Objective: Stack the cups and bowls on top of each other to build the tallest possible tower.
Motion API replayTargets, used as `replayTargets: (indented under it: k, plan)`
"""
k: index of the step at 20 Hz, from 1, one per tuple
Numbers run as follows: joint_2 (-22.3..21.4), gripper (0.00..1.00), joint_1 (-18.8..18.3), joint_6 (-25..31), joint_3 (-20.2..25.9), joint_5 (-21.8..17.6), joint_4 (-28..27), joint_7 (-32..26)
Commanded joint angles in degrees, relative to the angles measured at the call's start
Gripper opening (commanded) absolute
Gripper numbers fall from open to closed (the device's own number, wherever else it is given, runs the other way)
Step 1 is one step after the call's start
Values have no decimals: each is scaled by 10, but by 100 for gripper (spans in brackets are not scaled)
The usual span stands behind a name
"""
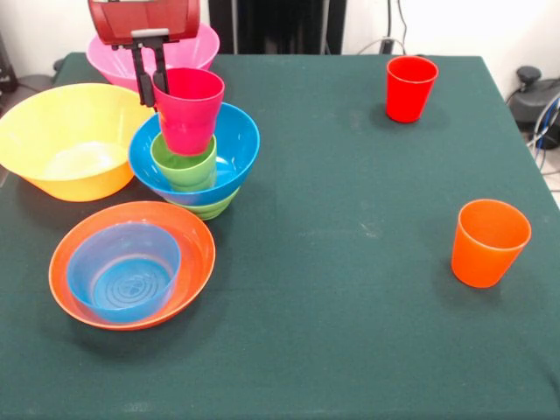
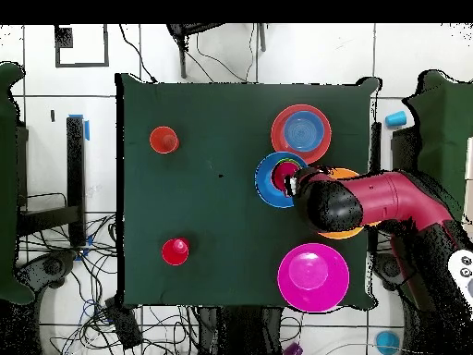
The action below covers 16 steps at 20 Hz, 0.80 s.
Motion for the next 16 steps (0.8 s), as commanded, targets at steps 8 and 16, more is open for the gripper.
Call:
replayTargets:
  k: [8, 16]
  plan:
    - [51, 0, 26, -13, -41, -39, -20, -43]
    - [43, 100, 22, -7, -39, -38, -19, -48]
